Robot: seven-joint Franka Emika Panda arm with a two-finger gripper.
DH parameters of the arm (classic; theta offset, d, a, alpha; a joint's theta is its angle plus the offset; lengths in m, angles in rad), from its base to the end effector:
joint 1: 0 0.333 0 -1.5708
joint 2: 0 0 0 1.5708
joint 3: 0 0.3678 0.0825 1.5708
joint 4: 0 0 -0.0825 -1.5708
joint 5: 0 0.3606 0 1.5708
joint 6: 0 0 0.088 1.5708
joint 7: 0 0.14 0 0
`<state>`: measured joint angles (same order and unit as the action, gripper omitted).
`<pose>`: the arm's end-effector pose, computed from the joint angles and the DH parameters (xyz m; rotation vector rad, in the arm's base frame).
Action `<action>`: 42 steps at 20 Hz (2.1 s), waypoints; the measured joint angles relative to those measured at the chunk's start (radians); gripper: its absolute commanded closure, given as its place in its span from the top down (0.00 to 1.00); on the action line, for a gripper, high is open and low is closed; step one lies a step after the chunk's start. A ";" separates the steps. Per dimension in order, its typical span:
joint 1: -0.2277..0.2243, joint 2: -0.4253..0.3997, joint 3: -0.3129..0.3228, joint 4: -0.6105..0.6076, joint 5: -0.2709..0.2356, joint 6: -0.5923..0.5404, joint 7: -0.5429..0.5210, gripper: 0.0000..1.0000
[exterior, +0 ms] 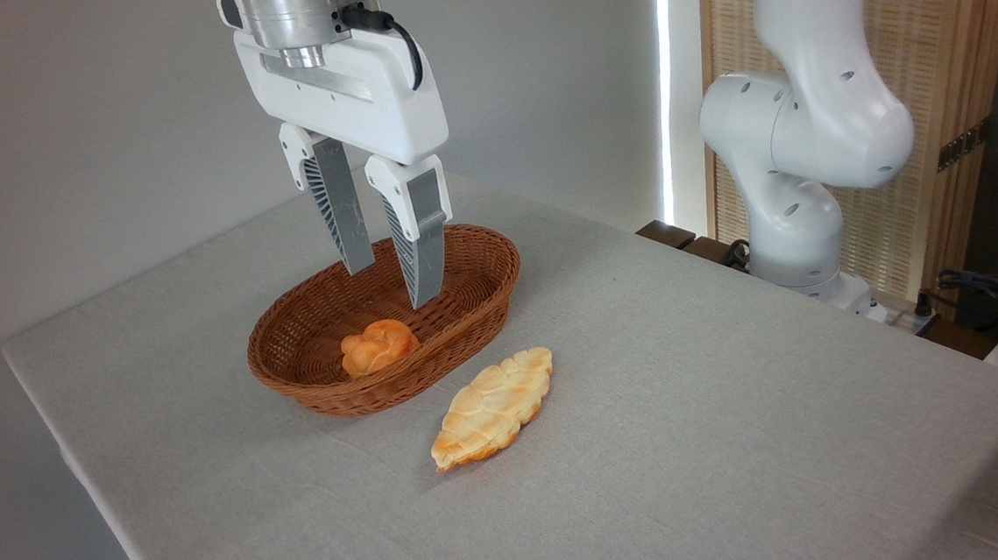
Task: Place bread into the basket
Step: 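Move the open gripper from above the basket toward the flat bread slice, then lower the gripper onto the flat golden bread slice and close on it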
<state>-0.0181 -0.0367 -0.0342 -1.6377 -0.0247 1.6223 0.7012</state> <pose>0.5219 -0.0310 0.6371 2.9072 -1.1485 0.0432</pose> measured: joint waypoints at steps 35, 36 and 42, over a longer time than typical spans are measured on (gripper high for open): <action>-0.014 -0.130 0.036 -0.569 -0.035 0.391 -0.005 1.00; -0.018 -0.130 0.033 -0.576 -0.035 0.391 -0.005 1.00; -0.031 -0.113 0.012 -0.608 -0.036 0.392 -0.005 1.00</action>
<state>-0.0494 -0.1493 -0.0217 -2.2456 -0.0604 2.0143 0.6958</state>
